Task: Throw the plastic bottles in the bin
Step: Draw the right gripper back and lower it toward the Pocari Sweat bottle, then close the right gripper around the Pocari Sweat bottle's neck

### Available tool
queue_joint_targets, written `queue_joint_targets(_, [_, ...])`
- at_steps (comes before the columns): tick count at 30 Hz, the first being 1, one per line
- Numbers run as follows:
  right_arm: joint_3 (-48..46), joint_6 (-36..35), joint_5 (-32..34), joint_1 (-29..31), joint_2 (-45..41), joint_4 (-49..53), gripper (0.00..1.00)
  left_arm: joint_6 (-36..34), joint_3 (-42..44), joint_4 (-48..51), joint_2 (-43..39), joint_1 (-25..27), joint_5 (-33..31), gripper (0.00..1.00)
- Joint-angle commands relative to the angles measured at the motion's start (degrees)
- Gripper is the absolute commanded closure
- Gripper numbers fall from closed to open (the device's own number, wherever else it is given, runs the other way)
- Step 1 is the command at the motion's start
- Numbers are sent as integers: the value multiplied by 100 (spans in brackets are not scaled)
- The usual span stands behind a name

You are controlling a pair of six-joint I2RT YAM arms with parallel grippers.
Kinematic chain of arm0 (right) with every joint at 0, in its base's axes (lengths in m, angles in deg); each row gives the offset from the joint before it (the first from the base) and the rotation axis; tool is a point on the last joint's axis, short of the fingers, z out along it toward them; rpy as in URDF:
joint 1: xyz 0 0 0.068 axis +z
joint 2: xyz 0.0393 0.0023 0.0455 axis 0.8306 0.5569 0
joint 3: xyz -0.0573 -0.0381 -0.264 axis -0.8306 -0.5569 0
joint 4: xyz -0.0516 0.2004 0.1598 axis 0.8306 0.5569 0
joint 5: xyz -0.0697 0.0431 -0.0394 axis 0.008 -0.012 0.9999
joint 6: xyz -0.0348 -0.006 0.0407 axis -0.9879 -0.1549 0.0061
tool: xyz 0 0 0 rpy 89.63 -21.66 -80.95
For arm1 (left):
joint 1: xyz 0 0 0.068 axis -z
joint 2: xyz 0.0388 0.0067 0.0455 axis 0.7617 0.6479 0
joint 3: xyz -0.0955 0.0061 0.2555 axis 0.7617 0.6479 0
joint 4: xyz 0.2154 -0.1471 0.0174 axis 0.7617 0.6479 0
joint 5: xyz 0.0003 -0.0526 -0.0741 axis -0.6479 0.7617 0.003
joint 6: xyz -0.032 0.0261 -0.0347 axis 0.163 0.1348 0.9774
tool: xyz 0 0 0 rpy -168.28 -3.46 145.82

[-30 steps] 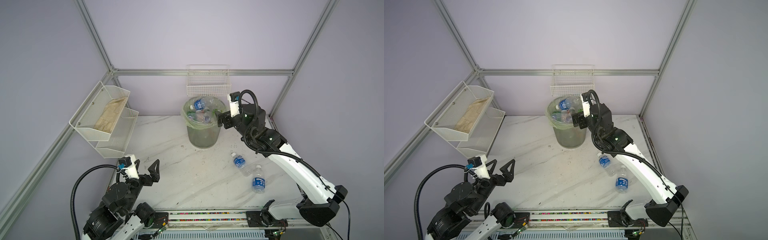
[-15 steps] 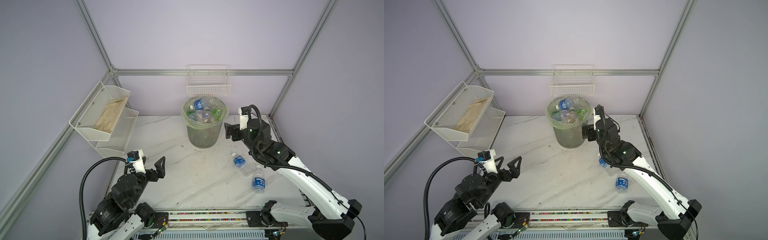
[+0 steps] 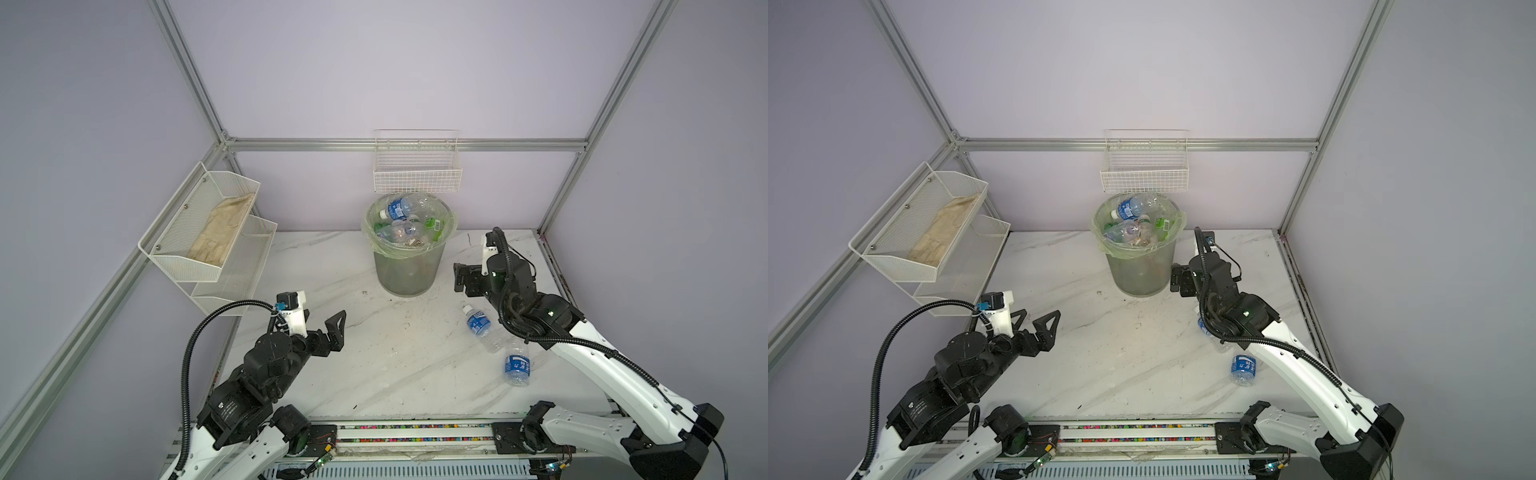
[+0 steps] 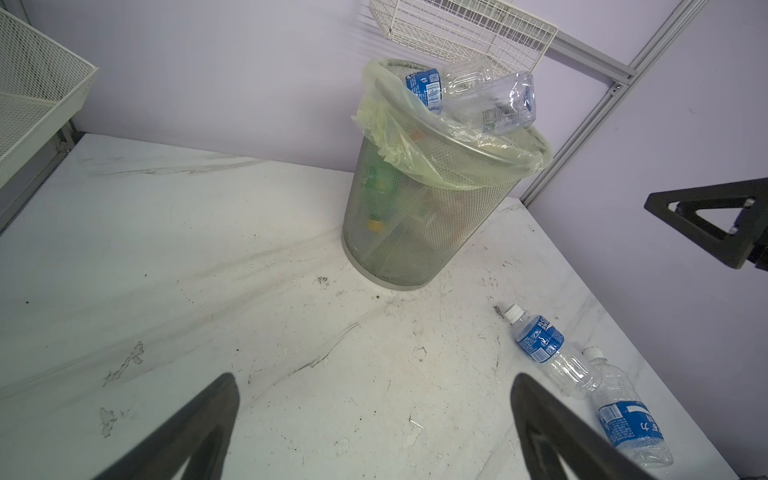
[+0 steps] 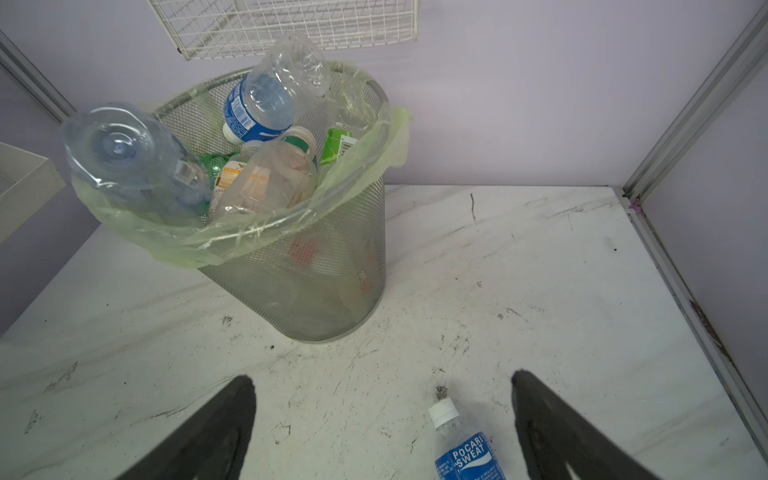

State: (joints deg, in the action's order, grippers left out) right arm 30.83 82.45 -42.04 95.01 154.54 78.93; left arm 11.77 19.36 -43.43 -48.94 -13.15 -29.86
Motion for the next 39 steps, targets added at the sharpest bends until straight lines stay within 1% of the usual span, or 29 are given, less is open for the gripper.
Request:
queue_joint_targets(1, [-169, 317, -133, -103, 42, 220, 3, 101, 34, -234, 35, 18, 196, 0])
queue_joint_targets(9, [-451, 421, -419, -368, 279, 204, 3, 180, 43, -245, 47, 16, 288, 0])
queue_joint_targets(13, [-564, 438, -427, -454, 413, 188, 3, 207, 68, -240, 50, 15, 327, 0])
queue_joint_targets(17, [-681, 723, -225, -591, 570, 228, 3, 233, 89, -240, 59, 14, 353, 0])
queue_joint_targets(26, [-887, 1166, -568, -964, 1264, 258, 3, 225, 129, -241, 67, 17, 367, 0])
queue_joint_targets(32, [-1016, 1349, -454, -1057, 1739, 275, 3, 239, 212, -240, 11, 14, 354, 0])
queue_joint_targets(39, [-1102, 1617, -368, -1228, 1976, 349, 3, 242, 273, -231, -18, 19, 327, 0])
